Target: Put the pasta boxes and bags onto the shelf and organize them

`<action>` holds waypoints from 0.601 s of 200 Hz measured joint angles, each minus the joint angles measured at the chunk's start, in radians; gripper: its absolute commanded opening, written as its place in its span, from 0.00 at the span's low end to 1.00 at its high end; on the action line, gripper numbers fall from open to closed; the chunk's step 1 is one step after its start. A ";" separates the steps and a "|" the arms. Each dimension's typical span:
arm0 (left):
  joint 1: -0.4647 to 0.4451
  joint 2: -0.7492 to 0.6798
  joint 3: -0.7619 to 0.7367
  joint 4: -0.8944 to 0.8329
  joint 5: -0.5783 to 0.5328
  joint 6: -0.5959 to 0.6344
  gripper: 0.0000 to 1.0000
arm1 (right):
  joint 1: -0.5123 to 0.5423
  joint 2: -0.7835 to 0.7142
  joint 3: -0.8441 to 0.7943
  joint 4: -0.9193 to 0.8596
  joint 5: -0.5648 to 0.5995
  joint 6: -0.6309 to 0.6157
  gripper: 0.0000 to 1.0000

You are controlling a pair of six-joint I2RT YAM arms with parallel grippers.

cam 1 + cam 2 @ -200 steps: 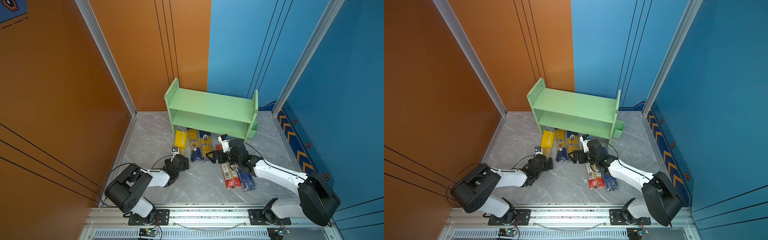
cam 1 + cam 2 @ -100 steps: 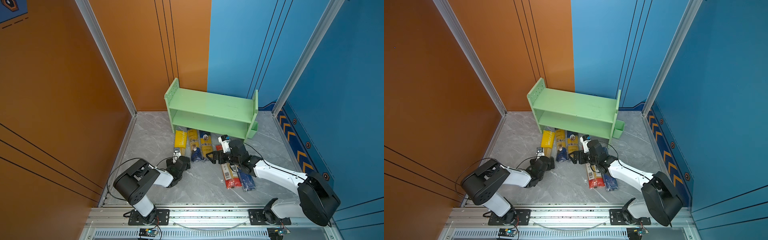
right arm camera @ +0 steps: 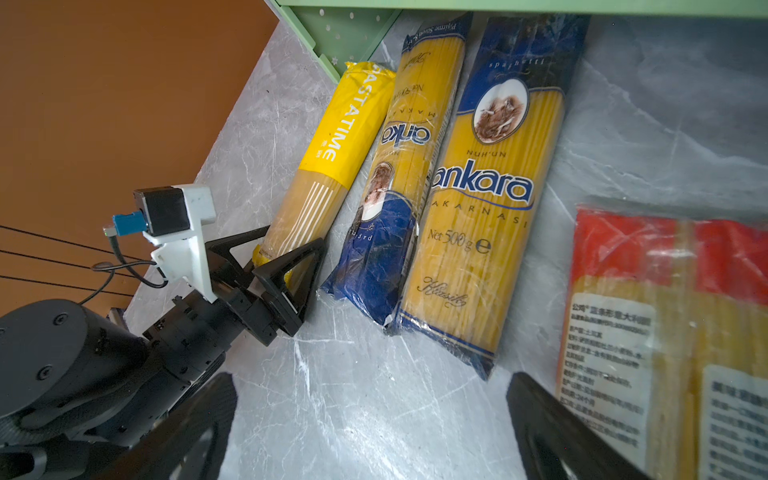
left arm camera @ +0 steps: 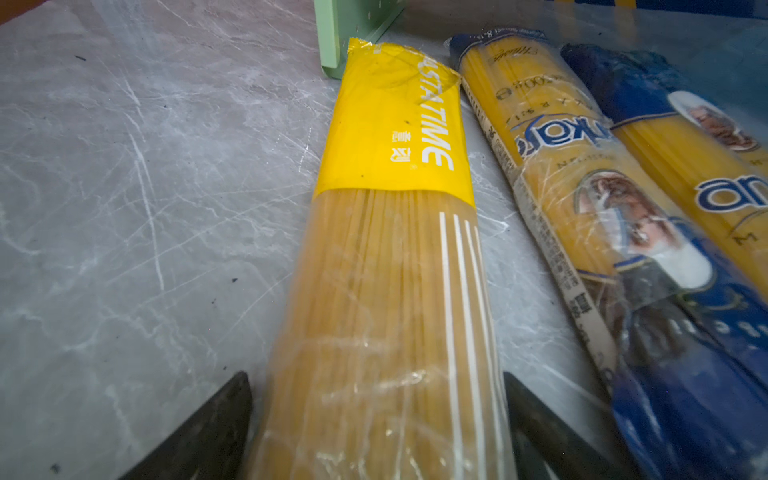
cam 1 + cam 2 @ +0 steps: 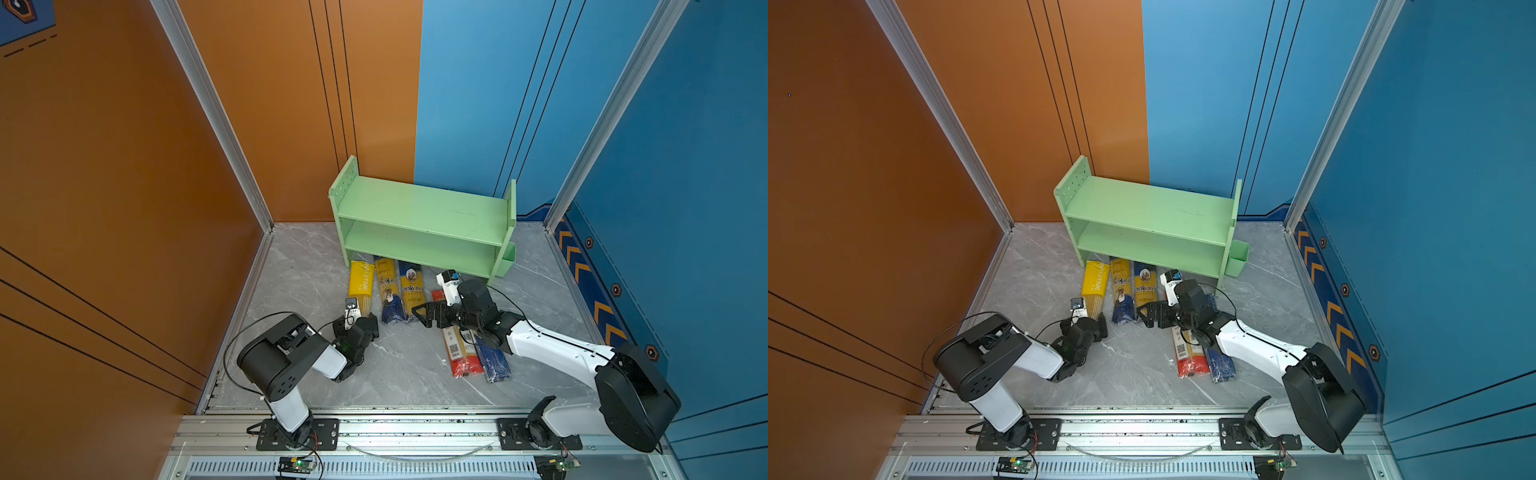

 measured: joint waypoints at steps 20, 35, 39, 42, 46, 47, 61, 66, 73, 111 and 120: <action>-0.008 0.031 -0.019 0.076 -0.016 0.007 0.91 | 0.000 0.000 0.000 0.000 0.000 0.000 1.00; -0.012 0.051 -0.027 0.120 -0.026 0.007 0.91 | 0.000 0.000 0.000 0.000 0.000 0.000 1.00; -0.013 0.054 -0.029 0.127 -0.028 0.007 0.91 | 0.000 0.000 0.000 0.000 0.000 0.000 1.00; -0.013 0.057 -0.031 0.133 -0.029 0.007 0.91 | 0.000 0.000 0.000 0.000 0.000 0.000 1.00; -0.014 0.059 -0.032 0.140 -0.031 0.007 0.91 | 0.000 0.000 0.000 0.000 0.000 0.000 1.00; -0.015 0.060 -0.032 0.142 -0.031 0.007 0.91 | 0.000 0.000 0.000 0.000 0.000 0.000 1.00; -0.017 0.068 -0.035 0.157 -0.037 0.007 0.91 | 0.000 0.000 0.000 0.000 0.000 0.000 1.00; -0.018 0.069 -0.035 0.161 -0.037 0.007 0.91 | 0.000 0.000 0.000 0.000 0.000 0.000 1.00; -0.018 0.070 -0.037 0.164 -0.038 0.007 0.90 | 0.000 0.000 0.000 0.000 0.000 0.000 1.00; -0.017 0.072 -0.041 0.173 -0.045 0.005 0.77 | 0.000 0.000 -0.003 0.000 0.000 0.000 1.00; -0.017 0.074 -0.042 0.175 -0.046 0.003 0.75 | 0.000 0.000 -0.004 0.000 0.000 0.000 1.00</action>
